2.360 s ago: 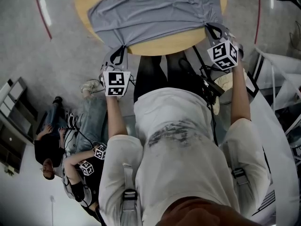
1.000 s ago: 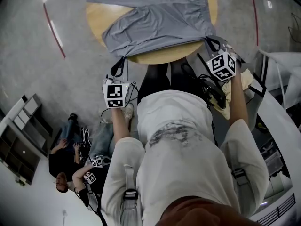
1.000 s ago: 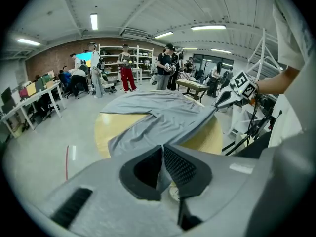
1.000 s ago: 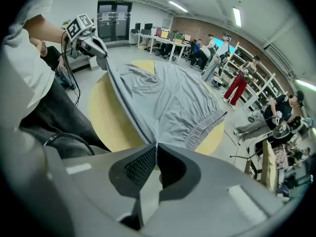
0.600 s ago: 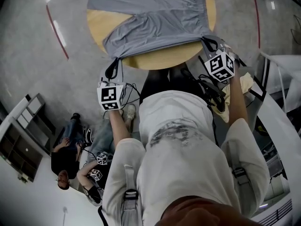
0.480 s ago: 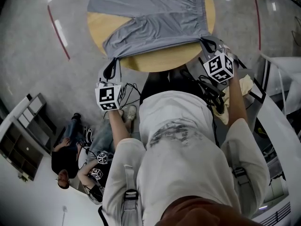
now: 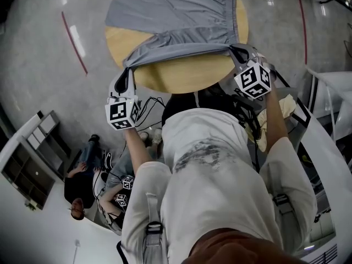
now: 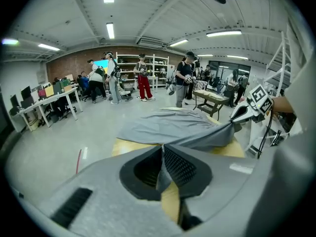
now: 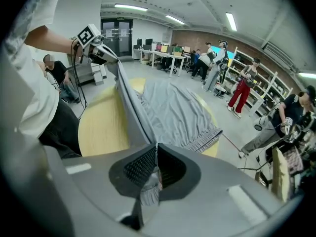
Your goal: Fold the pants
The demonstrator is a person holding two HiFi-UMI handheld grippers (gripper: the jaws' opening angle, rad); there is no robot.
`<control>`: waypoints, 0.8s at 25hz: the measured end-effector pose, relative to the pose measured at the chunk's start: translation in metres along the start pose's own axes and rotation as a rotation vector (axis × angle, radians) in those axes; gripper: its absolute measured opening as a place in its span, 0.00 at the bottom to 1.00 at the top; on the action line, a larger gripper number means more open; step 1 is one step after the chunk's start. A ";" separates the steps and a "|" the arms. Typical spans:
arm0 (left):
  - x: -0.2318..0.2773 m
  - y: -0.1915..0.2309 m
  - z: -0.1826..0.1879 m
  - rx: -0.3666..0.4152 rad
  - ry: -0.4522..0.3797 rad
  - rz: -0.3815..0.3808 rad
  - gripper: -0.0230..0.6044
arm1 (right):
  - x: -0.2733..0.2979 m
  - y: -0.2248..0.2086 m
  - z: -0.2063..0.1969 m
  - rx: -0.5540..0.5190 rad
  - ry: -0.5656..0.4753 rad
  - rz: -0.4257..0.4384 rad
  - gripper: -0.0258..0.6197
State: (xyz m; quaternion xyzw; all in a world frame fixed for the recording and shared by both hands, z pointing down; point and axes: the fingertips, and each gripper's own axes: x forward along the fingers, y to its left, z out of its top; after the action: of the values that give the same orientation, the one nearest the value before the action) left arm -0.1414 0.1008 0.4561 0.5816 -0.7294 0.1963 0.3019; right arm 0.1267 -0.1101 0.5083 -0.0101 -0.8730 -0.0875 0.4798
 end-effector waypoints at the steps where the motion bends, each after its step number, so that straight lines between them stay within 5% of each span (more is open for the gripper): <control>1: 0.002 0.003 0.003 0.000 -0.002 0.000 0.08 | 0.001 -0.003 0.003 0.002 -0.002 0.000 0.07; 8: 0.021 0.030 0.024 0.007 -0.026 -0.043 0.08 | 0.007 -0.016 0.026 0.020 0.007 -0.035 0.07; 20: 0.061 0.078 0.071 0.048 -0.075 -0.249 0.08 | 0.016 -0.027 0.059 0.125 0.108 -0.186 0.07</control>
State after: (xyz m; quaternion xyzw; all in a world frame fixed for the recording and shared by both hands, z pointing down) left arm -0.2402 0.0303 0.4493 0.6818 -0.6574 0.1528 0.2824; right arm 0.0658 -0.1278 0.4871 0.1054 -0.8468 -0.0775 0.5156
